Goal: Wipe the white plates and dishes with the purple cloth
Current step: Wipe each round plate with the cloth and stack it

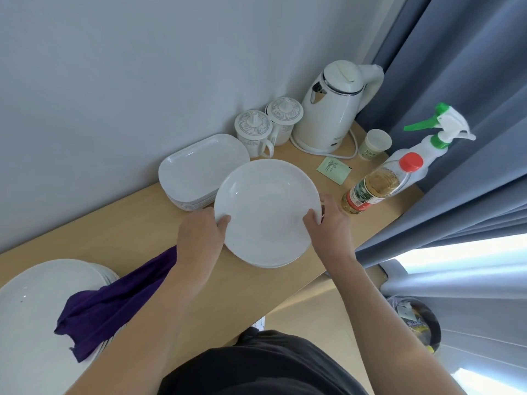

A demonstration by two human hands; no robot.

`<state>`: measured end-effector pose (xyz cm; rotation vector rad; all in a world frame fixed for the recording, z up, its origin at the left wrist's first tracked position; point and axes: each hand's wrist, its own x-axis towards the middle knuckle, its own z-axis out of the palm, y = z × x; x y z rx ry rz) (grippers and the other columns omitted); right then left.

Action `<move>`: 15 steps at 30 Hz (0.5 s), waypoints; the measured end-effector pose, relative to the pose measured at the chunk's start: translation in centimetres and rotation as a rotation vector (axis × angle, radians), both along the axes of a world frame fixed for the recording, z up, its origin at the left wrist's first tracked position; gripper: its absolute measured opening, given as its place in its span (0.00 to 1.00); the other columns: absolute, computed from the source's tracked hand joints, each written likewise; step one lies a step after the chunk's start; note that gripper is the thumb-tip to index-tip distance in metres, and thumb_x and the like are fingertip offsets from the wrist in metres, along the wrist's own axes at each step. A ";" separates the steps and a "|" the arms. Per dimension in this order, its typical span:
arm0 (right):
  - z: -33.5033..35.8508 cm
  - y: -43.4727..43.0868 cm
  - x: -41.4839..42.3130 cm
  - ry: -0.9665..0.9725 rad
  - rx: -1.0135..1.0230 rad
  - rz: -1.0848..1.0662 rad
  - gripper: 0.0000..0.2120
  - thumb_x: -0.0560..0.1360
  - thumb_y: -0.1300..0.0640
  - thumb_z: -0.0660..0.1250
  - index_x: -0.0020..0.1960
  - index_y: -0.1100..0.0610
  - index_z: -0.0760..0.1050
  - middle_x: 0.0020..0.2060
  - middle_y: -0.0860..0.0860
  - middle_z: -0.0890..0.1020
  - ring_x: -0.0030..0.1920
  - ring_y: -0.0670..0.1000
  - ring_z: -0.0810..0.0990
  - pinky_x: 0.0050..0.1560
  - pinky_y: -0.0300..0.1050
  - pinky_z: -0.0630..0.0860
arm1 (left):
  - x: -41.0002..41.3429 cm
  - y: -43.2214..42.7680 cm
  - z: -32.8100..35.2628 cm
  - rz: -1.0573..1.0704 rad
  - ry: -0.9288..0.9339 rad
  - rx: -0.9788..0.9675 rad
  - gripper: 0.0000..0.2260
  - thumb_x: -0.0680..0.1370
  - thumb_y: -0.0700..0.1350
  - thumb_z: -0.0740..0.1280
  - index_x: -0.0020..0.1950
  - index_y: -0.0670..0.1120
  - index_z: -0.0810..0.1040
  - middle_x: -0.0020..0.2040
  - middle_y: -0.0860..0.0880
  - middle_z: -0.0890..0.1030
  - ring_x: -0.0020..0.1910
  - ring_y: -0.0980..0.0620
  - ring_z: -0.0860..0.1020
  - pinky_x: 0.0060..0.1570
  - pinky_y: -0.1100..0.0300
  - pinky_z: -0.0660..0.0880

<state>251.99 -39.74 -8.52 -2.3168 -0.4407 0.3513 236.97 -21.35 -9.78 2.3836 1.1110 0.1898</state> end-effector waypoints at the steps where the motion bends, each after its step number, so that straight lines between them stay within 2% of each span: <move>1: -0.2 0.0 0.0 -0.014 -0.004 -0.007 0.09 0.78 0.59 0.63 0.58 0.55 0.73 0.44 0.52 0.77 0.42 0.54 0.76 0.38 0.48 0.75 | 0.2 0.1 -0.1 -0.017 0.023 0.026 0.17 0.80 0.50 0.66 0.35 0.41 0.73 0.29 0.47 0.73 0.30 0.47 0.71 0.31 0.55 0.64; 3: -0.6 -0.3 0.1 -0.017 -0.009 -0.017 0.15 0.78 0.59 0.63 0.65 0.55 0.71 0.48 0.53 0.80 0.45 0.55 0.78 0.41 0.50 0.77 | 0.6 0.2 -0.4 -0.048 0.072 0.077 0.17 0.81 0.51 0.65 0.38 0.41 0.74 0.31 0.46 0.75 0.31 0.47 0.73 0.32 0.56 0.64; 8: -2.3 -0.7 0.3 -0.041 -0.046 -0.027 0.16 0.79 0.59 0.62 0.66 0.55 0.72 0.50 0.54 0.79 0.46 0.54 0.77 0.39 0.43 0.70 | 0.9 -0.2 -1.9 -0.060 0.103 0.052 0.15 0.80 0.51 0.66 0.40 0.42 0.73 0.36 0.46 0.76 0.35 0.47 0.73 0.34 0.58 0.62; 15: -3.5 -0.7 0.5 -0.034 -0.109 -0.037 0.17 0.80 0.59 0.62 0.69 0.55 0.71 0.56 0.55 0.75 0.46 0.52 0.73 0.41 0.44 0.69 | 1.1 -0.3 -3.5 -0.084 0.133 0.026 0.16 0.80 0.51 0.67 0.38 0.42 0.74 0.33 0.46 0.75 0.33 0.49 0.73 0.32 0.59 0.61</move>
